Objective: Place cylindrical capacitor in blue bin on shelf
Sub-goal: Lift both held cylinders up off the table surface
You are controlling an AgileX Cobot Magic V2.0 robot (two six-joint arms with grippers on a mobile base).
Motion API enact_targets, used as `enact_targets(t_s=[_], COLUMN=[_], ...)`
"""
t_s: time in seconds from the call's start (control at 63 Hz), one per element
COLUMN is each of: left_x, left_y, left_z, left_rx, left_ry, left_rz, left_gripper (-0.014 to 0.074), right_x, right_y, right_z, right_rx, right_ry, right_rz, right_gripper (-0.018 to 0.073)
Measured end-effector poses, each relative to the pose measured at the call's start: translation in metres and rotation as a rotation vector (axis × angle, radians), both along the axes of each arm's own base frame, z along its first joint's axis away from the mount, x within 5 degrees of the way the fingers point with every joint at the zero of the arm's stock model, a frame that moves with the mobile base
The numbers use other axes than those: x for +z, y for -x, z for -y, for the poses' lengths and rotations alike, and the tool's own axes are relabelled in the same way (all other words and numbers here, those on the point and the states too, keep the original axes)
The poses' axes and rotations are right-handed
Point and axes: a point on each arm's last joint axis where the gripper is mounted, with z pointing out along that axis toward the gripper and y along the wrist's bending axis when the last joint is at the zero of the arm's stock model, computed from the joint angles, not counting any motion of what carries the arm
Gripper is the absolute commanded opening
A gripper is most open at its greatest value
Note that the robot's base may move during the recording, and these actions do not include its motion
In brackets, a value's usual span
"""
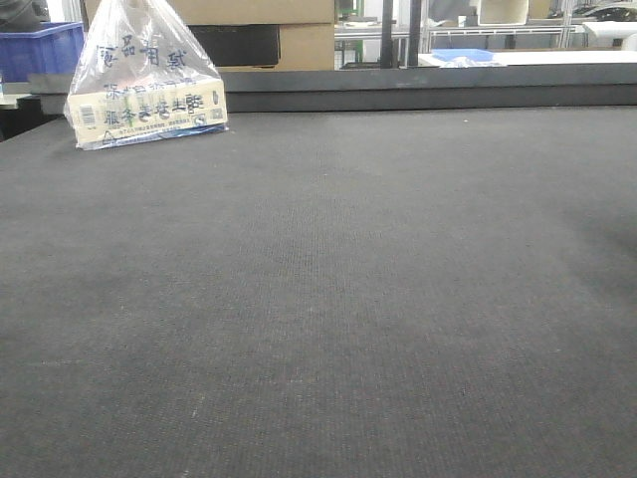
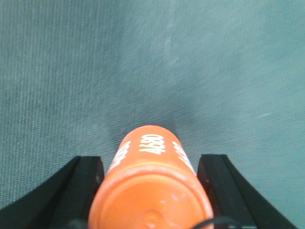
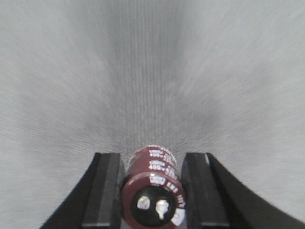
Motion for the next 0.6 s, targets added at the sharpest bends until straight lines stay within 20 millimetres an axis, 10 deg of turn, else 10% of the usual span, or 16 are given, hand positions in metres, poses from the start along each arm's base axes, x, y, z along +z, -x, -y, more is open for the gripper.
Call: enact_targets(t_s=[0.317, 0.603], left_x=[0.079, 0.094], left_y=[0.039, 0.096], left_z=[0.005, 0.013], left_rx=[-0.007, -0.010], left_ry=[-0.016, -0.003], left_rz=[0.491, 0.801], left_gripper=[-0.0111, -0.0108], right_x=[0.049, 0.053], right_y=[0.027, 0.062], right_z=[0.002, 0.005], right_rx=[-0.002, -0.002], right_ry=[-0.027, -0.043], right_rz=[0.356, 0.571], right_gripper=[-0.0165, -0.0165])
